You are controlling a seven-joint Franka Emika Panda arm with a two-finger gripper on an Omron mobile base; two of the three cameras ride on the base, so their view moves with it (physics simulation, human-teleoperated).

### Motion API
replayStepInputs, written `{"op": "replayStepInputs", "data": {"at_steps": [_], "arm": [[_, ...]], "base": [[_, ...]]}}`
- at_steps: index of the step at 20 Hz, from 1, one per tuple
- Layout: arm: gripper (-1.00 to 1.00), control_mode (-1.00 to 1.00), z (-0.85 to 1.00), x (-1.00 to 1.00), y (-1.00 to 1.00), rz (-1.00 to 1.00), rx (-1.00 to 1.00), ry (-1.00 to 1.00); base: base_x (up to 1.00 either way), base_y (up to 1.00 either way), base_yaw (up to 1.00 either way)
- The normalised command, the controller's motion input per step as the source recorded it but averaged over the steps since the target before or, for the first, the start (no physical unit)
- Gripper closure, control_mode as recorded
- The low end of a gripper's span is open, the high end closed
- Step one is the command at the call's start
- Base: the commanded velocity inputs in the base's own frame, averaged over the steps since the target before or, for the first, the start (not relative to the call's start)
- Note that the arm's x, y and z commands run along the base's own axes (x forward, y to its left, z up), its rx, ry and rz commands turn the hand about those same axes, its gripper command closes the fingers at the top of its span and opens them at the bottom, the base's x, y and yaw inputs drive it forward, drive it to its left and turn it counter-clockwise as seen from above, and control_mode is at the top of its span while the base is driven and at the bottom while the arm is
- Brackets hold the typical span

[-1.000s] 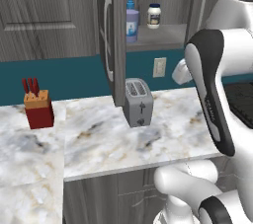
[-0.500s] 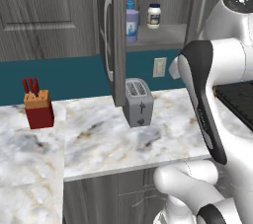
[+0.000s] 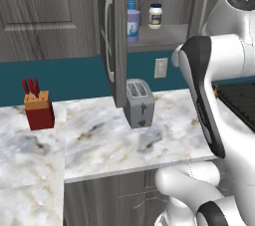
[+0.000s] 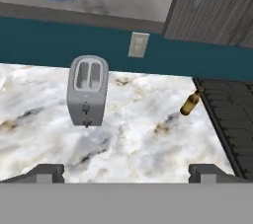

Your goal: Pick the soap dispenser and soap dispenser from the cabinet and place them on the counter.

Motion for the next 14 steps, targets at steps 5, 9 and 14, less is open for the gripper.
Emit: {"op": "replayStepInputs", "data": {"at_steps": [5, 9, 14], "arm": [[-1.00, -1.00, 0.14, 0.29, -0.15, -0.09, 0.04, -0.06], [-1.00, -1.00, 0.14, 0.28, -0.14, -0.09, 0.04, -0.07], [-1.00, -1.00, 0.13, 0.31, -0.18, -0.08, 0.04, -0.06]], "base": [[0.00, 0.00, 0.00], [0.00, 0.00, 0.00], [0.00, 0.00, 0.00]]}}
